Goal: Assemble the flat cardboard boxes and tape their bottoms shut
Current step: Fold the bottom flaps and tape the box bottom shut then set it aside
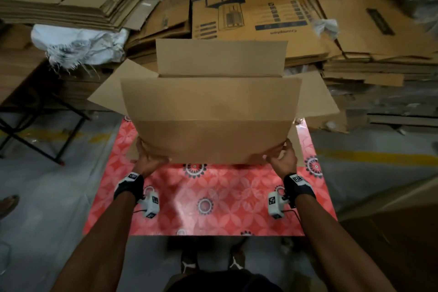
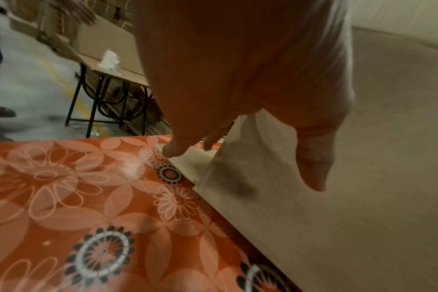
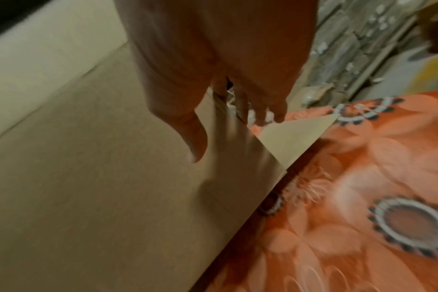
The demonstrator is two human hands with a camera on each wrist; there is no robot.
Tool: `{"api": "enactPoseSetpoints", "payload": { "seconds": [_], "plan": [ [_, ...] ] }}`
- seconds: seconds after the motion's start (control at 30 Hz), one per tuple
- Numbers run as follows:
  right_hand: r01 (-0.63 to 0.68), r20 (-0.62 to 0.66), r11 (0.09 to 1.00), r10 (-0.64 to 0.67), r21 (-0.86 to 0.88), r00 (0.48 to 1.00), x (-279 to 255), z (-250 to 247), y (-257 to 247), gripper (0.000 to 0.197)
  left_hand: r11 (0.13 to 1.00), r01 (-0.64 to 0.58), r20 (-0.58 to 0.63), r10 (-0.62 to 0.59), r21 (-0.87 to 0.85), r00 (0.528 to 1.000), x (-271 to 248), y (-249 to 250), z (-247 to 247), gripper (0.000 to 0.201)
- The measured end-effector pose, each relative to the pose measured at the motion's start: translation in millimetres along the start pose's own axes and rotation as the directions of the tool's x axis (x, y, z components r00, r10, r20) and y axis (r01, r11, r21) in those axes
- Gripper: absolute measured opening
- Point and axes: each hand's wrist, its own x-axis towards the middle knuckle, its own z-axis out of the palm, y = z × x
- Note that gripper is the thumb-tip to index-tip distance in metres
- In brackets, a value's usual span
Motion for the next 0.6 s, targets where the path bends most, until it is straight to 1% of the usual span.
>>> {"api": "enactPoseSetpoints", "payload": {
  "seconds": [0.07, 0.1, 0.13, 0.17, 0.2, 0.23, 0.27, 0.3, 0.37, 0.4, 0.47, 0.5, 0.53, 0.6],
  "plan": [
    [0.025, -0.041, 0.999, -0.024, 0.032, 0.999, 3.7, -3.9, -14.7, 0.105, 0.992, -0.069, -0.013, 0.068, -0.106, 0.998, -13.9, 18.7, -5.1, 0.143],
    [0.032, -0.064, 0.998, -0.028, 0.052, 0.998, 5.1, -6.6, -24.0, 0.113, 0.988, -0.080, -0.033, 0.076, -0.130, 0.997, -14.4, 22.1, -8.8, 0.143],
    [0.053, -0.081, 0.996, -0.047, 0.073, 0.996, 5.7, -9.1, -35.3, 0.117, 0.980, -0.126, -0.045, 0.120, -0.152, 0.992, -10.1, 22.8, -11.7, 0.142],
    [0.080, -0.090, 0.993, -0.072, 0.086, 0.993, 6.9, -12.2, -48.1, 0.118, 0.978, -0.152, -0.059, 0.144, -0.142, 0.988, -13.9, 32.5, -17.9, 0.141],
    [0.117, -0.097, 0.988, -0.107, 0.097, 0.989, 9.7, -15.3, -60.8, 0.114, 0.977, -0.166, -0.063, 0.158, -0.135, 0.985, -22.1, 47.6, -23.7, 0.140],
    [0.148, -0.109, 0.984, -0.136, 0.103, 0.985, 12.1, -18.9, -75.3, 0.108, 0.973, -0.182, -0.093, 0.171, -0.140, 0.981, -23.0, 54.9, -29.1, 0.137],
    [0.186, -0.128, 0.977, -0.172, 0.107, 0.977, 16.1, -22.5, -88.7, 0.105, 0.968, -0.220, -0.117, 0.206, -0.120, 0.971, -23.4, 63.8, -34.6, 0.134],
    [0.210, -0.148, 0.972, -0.193, 0.109, 0.970, 20.3, -25.9, -100.3, 0.106, 0.954, -0.277, -0.116, 0.264, -0.117, 0.957, -20.4, 69.9, -40.7, 0.132],
    [0.252, -0.169, 0.961, -0.231, 0.115, 0.958, 24.5, -32.7, -122.4, 0.108, 0.945, -0.324, -0.115, 0.319, -0.036, 0.941, -18.4, 87.8, -52.5, 0.128],
    [0.276, -0.174, 0.956, -0.255, 0.104, 0.951, 26.4, -35.2, -131.3, 0.103, 0.939, -0.345, -0.117, 0.343, 0.004, 0.932, -15.3, 93.5, -56.1, 0.124],
    [0.315, -0.148, 0.947, -0.303, 0.064, 0.941, 25.2, -37.4, -148.3, 0.090, 0.940, -0.333, -0.100, 0.339, 0.074, 0.935, -18.3, 109.0, -57.1, 0.117],
    [0.331, -0.139, 0.943, -0.325, 0.025, 0.936, 25.0, -37.1, -153.5, 0.085, 0.948, -0.304, -0.078, 0.312, 0.098, 0.947, -23.2, 115.9, -56.7, 0.111],
    [0.345, -0.135, 0.938, -0.345, -0.023, 0.929, 23.2, -37.2, -158.4, 0.080, 0.951, -0.277, -0.063, 0.287, 0.135, 0.956, -27.3, 121.9, -54.9, 0.100],
    [0.324, -0.130, 0.938, -0.339, -0.123, 0.932, 19.6, -36.4, -161.1, 0.072, 0.950, -0.219, -0.072, 0.240, 0.221, 0.968, -28.9, 125.7, -48.0, 0.077]
  ]
}}
